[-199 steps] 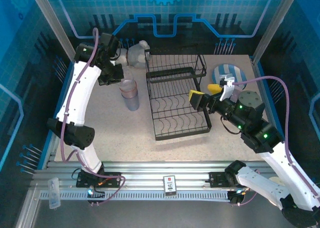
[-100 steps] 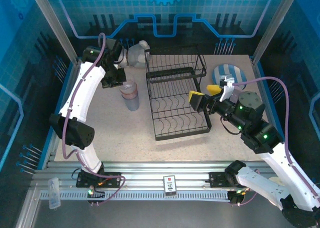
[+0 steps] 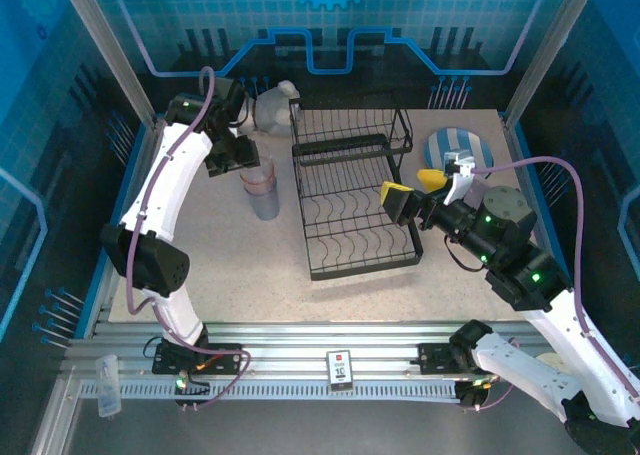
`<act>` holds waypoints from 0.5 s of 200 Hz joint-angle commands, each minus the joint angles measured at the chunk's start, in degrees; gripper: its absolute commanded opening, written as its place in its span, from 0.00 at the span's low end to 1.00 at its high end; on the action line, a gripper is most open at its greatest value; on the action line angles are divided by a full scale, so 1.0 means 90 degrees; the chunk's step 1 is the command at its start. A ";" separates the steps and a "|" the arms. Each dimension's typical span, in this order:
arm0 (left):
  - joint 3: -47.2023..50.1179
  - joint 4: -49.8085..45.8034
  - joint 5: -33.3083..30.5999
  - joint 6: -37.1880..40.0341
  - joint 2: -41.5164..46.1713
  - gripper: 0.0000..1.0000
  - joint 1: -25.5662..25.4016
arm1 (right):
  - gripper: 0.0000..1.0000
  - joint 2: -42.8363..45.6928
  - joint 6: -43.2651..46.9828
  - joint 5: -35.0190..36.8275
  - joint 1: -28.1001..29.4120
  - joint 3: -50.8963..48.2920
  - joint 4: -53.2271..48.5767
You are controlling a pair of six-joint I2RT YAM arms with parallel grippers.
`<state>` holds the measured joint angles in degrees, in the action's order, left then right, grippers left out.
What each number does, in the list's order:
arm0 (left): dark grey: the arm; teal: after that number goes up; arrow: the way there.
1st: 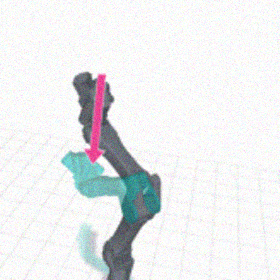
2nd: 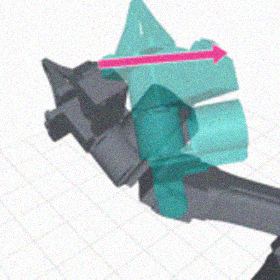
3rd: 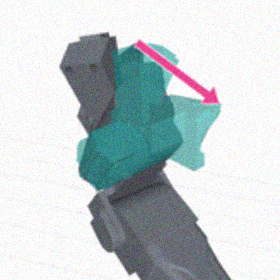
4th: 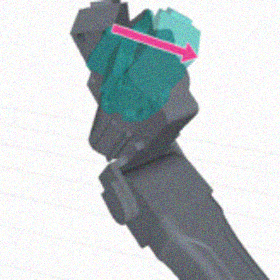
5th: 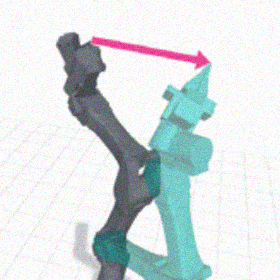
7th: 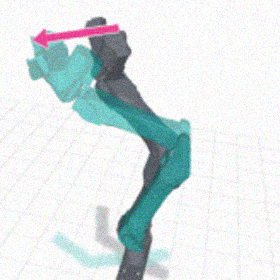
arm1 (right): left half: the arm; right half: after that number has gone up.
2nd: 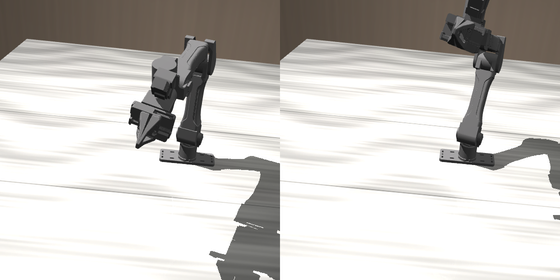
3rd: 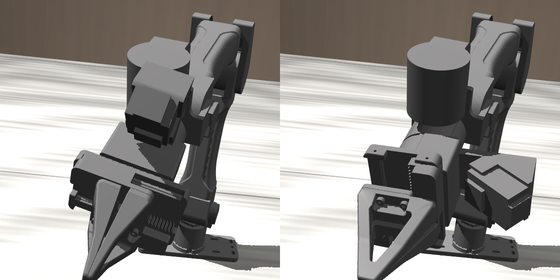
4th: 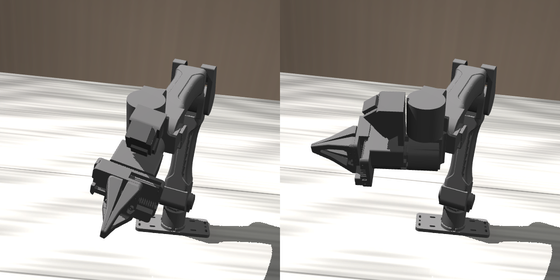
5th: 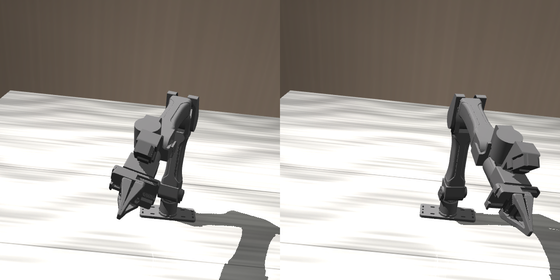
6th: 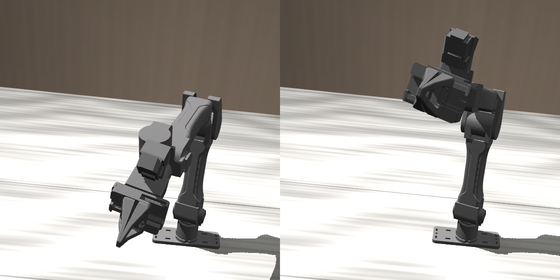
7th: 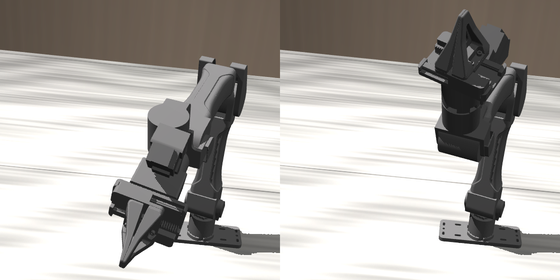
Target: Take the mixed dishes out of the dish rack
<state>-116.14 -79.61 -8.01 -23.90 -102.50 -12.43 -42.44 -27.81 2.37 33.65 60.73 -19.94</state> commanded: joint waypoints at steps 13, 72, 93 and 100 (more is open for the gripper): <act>-0.0508 0.0055 0.0206 0.0007 0.0573 0.99 0.0072 | 1.00 0.0116 0.0331 0.0319 0.0111 0.0107 -0.0036; 0.1795 0.2805 0.0790 -0.0166 0.3341 0.99 0.0072 | 1.00 0.0047 0.1398 0.1495 0.0355 0.0644 -0.0413; 0.3379 0.4211 0.0358 -0.0254 0.4720 0.99 0.0072 | 1.00 0.0209 0.1454 0.2307 0.0351 0.0417 -0.0322; 0.3872 0.4552 0.0138 -0.0217 0.5167 0.99 0.0083 | 1.00 0.0223 0.1382 0.2565 0.0347 0.0401 -0.0400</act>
<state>-92.86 -54.76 -3.31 -24.64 -65.32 -12.25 -42.04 -17.65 14.50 36.10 64.84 -23.11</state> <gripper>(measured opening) 0.992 0.999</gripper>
